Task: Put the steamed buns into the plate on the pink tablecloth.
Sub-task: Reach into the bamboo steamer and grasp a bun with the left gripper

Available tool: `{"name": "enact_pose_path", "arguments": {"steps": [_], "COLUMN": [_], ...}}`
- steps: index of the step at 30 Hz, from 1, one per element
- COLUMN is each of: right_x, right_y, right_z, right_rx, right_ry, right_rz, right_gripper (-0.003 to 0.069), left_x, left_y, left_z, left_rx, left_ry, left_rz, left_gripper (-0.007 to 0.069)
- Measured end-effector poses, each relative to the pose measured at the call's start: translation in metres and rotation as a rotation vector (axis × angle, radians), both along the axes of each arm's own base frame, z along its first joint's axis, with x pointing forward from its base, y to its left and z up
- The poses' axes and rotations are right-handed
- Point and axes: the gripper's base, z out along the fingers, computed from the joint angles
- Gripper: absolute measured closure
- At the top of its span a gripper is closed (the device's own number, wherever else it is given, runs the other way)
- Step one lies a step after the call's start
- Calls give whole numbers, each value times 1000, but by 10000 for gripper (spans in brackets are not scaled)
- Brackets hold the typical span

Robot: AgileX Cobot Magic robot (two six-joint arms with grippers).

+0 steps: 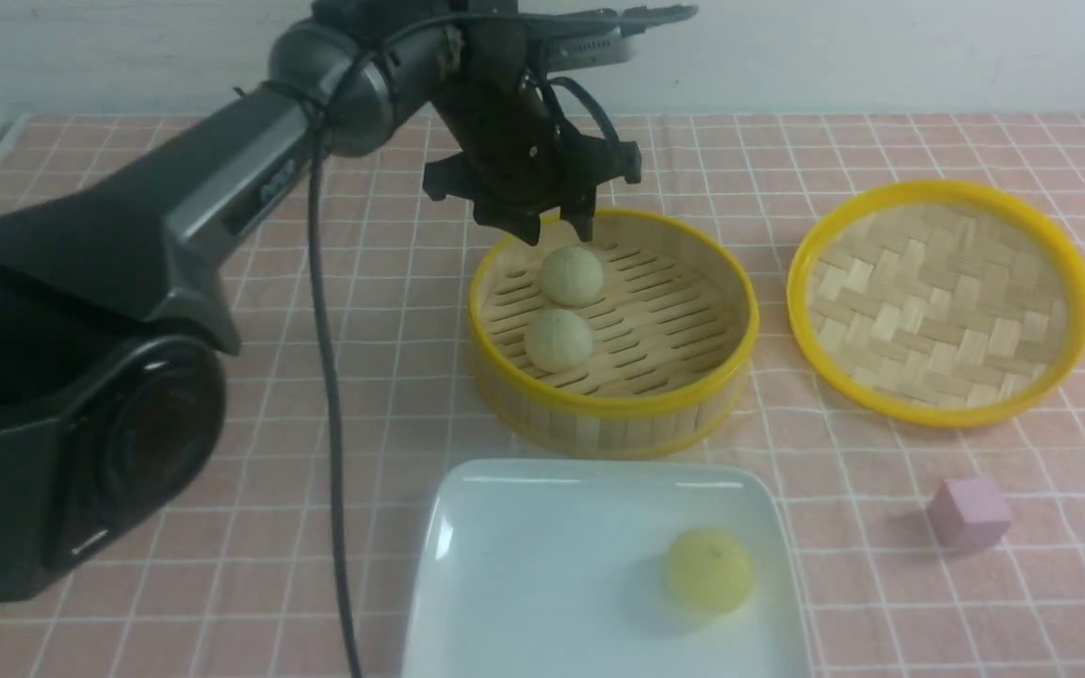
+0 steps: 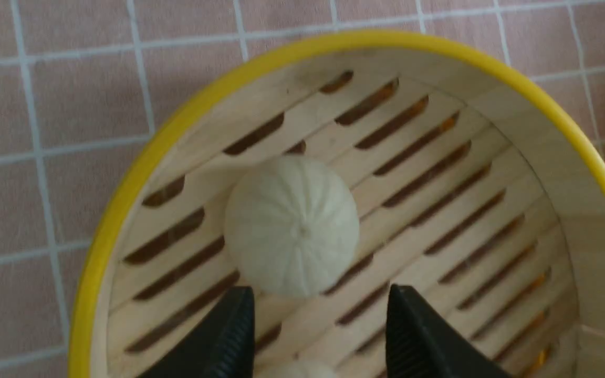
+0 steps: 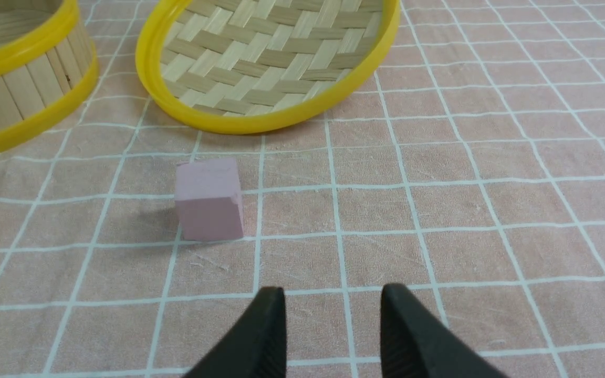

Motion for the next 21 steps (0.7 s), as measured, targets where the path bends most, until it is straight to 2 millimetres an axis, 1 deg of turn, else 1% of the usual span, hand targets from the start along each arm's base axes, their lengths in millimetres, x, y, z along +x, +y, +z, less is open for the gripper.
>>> {"name": "enact_pose_path", "arguments": {"steps": [3, 4, 6, 8, 11, 14, 15, 16, 17, 18, 19, 20, 21], "right_x": [0, 0, 0, 0, 0, 0, 0, 0, 0, 0, 0, 0, 0], "right_y": [0, 0, 0, 0, 0, 0, 0, 0, 0, 0, 0, 0, 0], "right_z": [0, 0, 0, 0, 0, 0, 0, 0, 0, 0, 0, 0, 0], "right_rx": [0, 0, 0, 0, 0, 0, 0, 0, 0, 0, -3, -4, -4], "right_ry": [0, 0, 0, 0, 0, 0, 0, 0, 0, 0, 0, 0, 0], "right_rz": [0, 0, 0, 0, 0, 0, 0, 0, 0, 0, 1, 1, 1], "right_gripper": [419, 419, 419, 419, 419, 419, 419, 419, 419, 419, 419, 419, 419], "left_x": [14, 19, 22, 27, 30, 28, 26, 25, 21, 20, 13, 8, 1], "left_y": [-2, -2, -3, -5, -7, -7, -7, -7, -7, -7, -7, -6, -6], "left_z": [-20, -30, -36, -49, -58, -61, -57, -57, -47, -43, -25, -14, 6], "left_rx": [45, 66, 75, 63, 35, 27, 22, 20, 10, 5, -16, -19, -31], "left_ry": [-48, -63, -70, -78, -61, -17, -5, -2, 18, 22, 31, 40, 28], "left_rz": [5, 10, 15, 37, 71, 78, 72, 69, 46, 40, 10, -7, -31], "left_gripper": [298, 311, 324, 355, 440, 571, 590, 593, 602, 602, 603, 604, 604]}}
